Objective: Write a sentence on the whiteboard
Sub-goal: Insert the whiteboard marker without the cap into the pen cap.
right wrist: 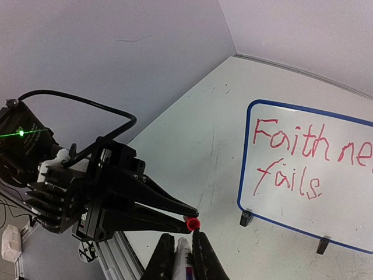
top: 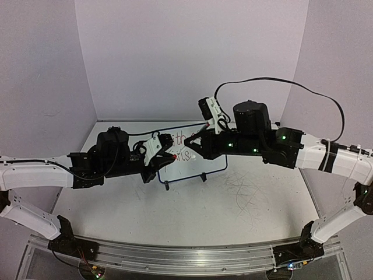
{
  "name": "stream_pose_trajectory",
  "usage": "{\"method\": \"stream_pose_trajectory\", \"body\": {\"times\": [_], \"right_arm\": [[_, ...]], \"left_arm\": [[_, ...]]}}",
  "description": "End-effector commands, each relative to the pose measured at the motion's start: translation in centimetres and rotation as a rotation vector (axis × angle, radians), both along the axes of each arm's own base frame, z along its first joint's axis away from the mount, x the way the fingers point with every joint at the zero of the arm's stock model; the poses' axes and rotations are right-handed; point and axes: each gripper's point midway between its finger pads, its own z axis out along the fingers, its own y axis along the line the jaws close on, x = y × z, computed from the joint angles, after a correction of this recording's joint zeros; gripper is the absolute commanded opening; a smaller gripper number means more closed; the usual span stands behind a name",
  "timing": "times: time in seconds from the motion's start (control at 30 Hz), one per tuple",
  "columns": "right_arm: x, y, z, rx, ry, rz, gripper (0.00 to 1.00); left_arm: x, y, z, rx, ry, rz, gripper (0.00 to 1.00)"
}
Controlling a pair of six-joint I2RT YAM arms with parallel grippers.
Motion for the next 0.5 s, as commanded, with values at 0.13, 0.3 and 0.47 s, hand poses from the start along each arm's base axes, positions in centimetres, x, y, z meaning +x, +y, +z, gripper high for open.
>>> {"method": "stream_pose_trajectory", "body": {"times": [0.13,0.3,0.47], "right_arm": [[0.96,0.9,1.82,0.031,-0.032,-0.019,0.0],[1.18,0.99,1.59,0.025,-0.031,-0.027,0.0],[1.24,1.4,1.09,0.017,-0.023,-0.02,0.0]], "left_arm": [[-0.16,-0.21,2.44,-0.055,-0.049,-0.01,0.0],[-0.24,-0.2,2.47,-0.055,-0.049,-0.013,0.0],[-0.23,-0.26,2.58,-0.057,-0.051,-0.015,0.0]]}}
